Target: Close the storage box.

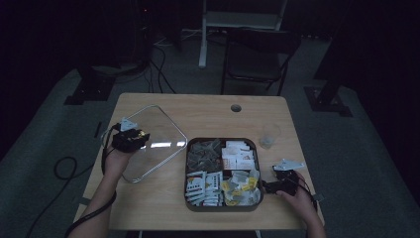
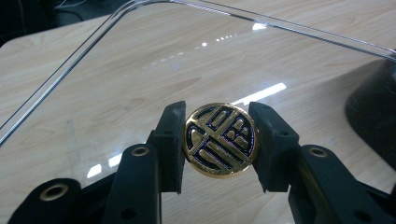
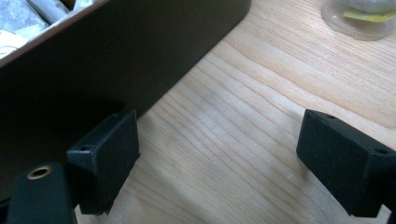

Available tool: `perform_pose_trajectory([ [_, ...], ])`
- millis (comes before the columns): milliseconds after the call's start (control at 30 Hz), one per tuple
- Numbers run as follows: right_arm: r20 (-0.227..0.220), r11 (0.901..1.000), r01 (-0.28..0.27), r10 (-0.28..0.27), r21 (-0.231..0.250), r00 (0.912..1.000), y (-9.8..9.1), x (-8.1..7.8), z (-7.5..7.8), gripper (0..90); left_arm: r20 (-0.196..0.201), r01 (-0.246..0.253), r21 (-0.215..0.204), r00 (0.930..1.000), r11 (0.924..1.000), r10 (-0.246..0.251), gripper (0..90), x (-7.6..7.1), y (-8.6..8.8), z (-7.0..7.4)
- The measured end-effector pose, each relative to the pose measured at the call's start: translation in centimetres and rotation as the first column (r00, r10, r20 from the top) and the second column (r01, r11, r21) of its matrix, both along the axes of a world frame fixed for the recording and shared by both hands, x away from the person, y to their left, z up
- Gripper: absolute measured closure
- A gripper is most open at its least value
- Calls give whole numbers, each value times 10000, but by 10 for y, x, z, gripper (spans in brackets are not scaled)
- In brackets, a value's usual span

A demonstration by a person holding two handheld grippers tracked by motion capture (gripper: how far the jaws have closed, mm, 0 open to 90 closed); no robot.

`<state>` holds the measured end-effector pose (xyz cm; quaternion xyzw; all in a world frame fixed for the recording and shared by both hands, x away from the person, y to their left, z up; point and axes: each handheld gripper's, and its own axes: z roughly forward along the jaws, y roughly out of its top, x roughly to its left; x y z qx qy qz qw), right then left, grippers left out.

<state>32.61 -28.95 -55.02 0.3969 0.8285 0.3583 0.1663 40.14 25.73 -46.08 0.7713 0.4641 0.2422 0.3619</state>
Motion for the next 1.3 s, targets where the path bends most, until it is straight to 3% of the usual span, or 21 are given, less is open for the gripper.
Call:
perform_pose_trajectory([
  [300,2,10000,0,0,-1,10000,0,0,0,124,156,790,-60,9968,9969,-789,599,-7,-21,11],
  [600,7,10000,6,-6,0,10000,0,0,0,124,116,1656,45,9861,9862,-1656,598,-11,-44,17],
  [667,5,10000,7,-7,-1,10000,0,0,0,124,116,1656,45,9861,9862,-1656,599,-11,-44,17],
  [700,5,10000,7,-7,1,10000,0,0,0,124,220,1960,-22,9804,9806,-1959,599,-14,-53,20],
  [1100,15,10000,5,-5,-19,10000,0,0,0,124,215,2935,-41,9558,9560,-2933,599,-20,-86,25],
  [1300,16,10000,8,-8,-15,10000,0,0,0,124,158,3571,-92,9340,9340,-3570,599,-23,-107,26],
])
